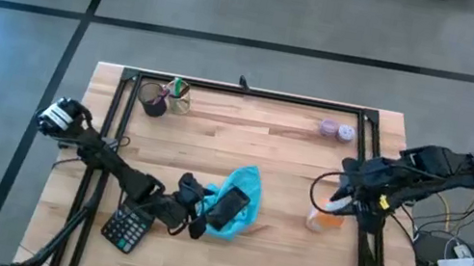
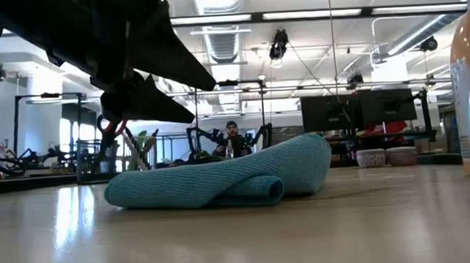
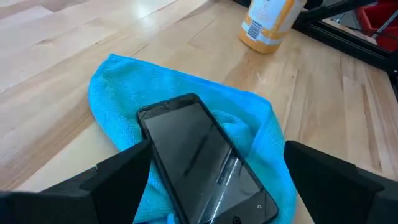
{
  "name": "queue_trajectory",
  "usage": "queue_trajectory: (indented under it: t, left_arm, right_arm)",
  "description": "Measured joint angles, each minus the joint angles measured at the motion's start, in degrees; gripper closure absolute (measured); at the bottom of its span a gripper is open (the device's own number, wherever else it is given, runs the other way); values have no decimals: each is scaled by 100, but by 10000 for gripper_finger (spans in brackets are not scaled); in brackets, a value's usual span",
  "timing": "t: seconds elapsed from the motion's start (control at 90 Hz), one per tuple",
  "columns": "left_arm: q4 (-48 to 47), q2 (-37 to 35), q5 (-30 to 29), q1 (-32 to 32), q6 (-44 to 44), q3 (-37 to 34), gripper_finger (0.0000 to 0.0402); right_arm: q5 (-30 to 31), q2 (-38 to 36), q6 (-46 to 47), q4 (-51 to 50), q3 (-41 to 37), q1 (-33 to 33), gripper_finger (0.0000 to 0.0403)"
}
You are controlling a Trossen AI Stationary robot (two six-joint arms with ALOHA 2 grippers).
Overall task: Apply microfiber cloth
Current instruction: Wipe the front of the cellphone with the blue microfiber cloth
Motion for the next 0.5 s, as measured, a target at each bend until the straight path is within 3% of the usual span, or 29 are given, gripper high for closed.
queue_trajectory:
  t: [0.133, 0.333, 0.5]
  left_arm:
    - [4, 0, -31, 21, 85, 0, 53]
    - [4, -9, -155, 199, 0, 0, 53]
    - [-323, -135, -141, 426, -8, 0, 53]
  right_arm:
    - [157, 294, -310, 242, 298, 0, 219]
    - [1606, 859, -1175, 1112, 428, -98, 223]
    - [1609, 1588, -1843, 1764, 423, -418, 243]
